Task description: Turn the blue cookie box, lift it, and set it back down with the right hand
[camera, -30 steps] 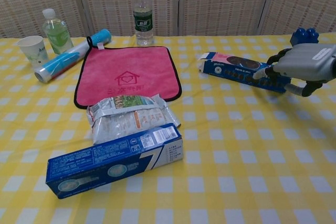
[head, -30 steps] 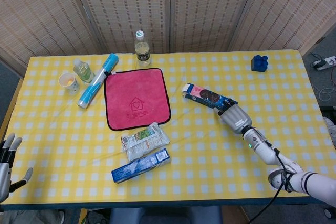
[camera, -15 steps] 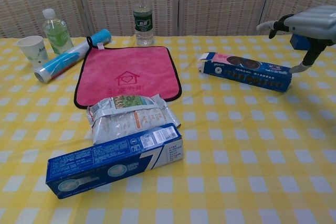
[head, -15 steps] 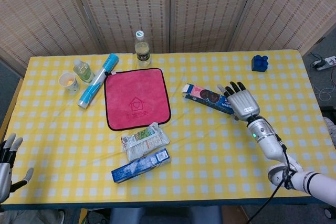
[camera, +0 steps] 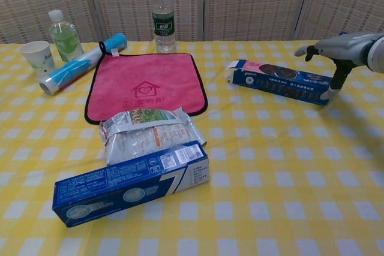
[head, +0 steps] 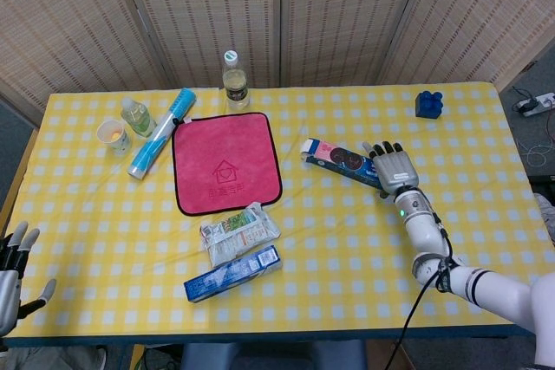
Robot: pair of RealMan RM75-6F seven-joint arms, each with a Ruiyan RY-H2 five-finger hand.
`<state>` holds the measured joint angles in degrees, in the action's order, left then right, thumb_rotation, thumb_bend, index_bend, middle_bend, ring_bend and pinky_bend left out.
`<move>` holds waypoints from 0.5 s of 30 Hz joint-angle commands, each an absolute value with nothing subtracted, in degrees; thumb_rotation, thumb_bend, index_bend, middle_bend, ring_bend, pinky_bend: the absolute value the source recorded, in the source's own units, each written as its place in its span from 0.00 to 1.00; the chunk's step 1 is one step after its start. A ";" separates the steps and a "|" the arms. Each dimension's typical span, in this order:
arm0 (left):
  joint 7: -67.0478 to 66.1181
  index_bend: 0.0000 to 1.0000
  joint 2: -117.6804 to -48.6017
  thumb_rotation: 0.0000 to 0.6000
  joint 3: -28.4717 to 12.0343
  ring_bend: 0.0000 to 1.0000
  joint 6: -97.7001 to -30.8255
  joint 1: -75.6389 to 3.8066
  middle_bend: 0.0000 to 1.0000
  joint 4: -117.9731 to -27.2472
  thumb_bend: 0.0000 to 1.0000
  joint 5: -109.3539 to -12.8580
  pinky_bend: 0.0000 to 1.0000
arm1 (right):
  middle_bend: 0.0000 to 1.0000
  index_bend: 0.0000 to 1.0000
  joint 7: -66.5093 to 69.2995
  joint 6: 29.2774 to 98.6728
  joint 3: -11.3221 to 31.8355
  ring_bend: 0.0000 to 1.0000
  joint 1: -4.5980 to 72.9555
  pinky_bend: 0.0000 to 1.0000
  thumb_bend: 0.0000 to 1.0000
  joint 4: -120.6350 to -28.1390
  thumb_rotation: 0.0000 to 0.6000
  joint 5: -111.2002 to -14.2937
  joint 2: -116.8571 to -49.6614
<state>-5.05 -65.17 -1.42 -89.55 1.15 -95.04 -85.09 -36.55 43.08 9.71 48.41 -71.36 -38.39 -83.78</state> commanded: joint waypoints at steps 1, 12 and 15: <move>-5.16 0.00 -65.22 1.00 -1.38 0.02 -89.25 0.98 0.00 -95.03 0.32 -85.07 0.01 | 0.15 0.00 -37.28 42.09 9.85 0.04 50.23 0.09 0.00 -68.56 1.00 -35.23 -86.03; -5.12 0.00 -65.28 1.00 -1.45 0.02 -88.56 0.75 0.00 -94.83 0.32 -84.55 0.01 | 0.23 0.00 -34.76 38.97 11.62 0.06 53.48 0.09 0.04 -63.24 1.00 -29.49 -89.96; -5.05 0.00 -65.26 1.00 -1.53 0.02 -88.43 0.70 0.00 -94.73 0.32 -84.34 0.01 | 0.23 0.00 -33.46 38.10 11.42 0.06 53.98 0.09 0.04 -63.01 1.00 -30.99 -90.47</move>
